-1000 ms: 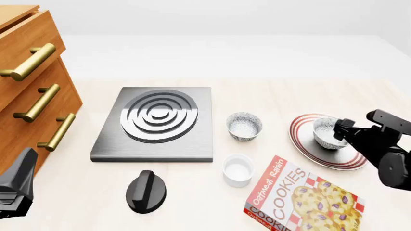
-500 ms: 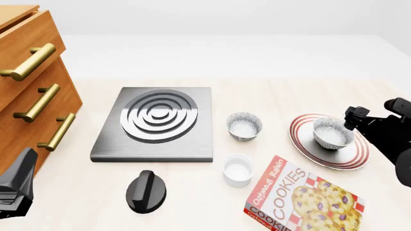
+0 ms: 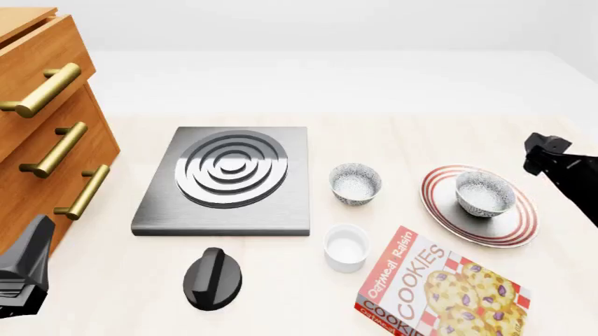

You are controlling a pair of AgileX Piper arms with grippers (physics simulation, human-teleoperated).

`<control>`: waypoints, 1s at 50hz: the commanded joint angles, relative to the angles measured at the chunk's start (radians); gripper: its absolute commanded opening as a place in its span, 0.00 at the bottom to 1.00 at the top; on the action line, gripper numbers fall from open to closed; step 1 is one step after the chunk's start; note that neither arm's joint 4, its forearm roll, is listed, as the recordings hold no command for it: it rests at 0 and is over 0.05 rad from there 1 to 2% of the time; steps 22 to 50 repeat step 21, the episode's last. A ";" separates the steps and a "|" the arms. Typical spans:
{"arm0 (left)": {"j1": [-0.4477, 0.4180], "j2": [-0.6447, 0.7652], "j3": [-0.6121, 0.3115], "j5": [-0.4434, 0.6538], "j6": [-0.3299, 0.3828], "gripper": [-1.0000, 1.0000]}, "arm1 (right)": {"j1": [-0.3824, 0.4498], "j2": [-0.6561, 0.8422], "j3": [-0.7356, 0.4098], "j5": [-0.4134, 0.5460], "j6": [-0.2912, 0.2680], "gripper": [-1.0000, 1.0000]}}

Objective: Pick the akita bowl next to the plate and place it on the plate.

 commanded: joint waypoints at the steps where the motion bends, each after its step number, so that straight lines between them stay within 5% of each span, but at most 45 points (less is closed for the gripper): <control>1: 0.000 0.000 0.000 0.000 0.000 1.00 | 0.016 -0.174 0.024 0.083 0.011 1.00; 14: 0.000 0.000 0.000 0.000 0.000 1.00 | 0.052 -0.306 0.043 0.162 0.008 1.00; 21: 0.000 0.000 0.000 0.000 0.000 1.00 | 0.064 -0.451 0.018 0.291 0.011 1.00; 50: 0.000 0.000 0.000 0.000 0.000 1.00 | 0.064 -0.451 0.018 0.291 0.011 1.00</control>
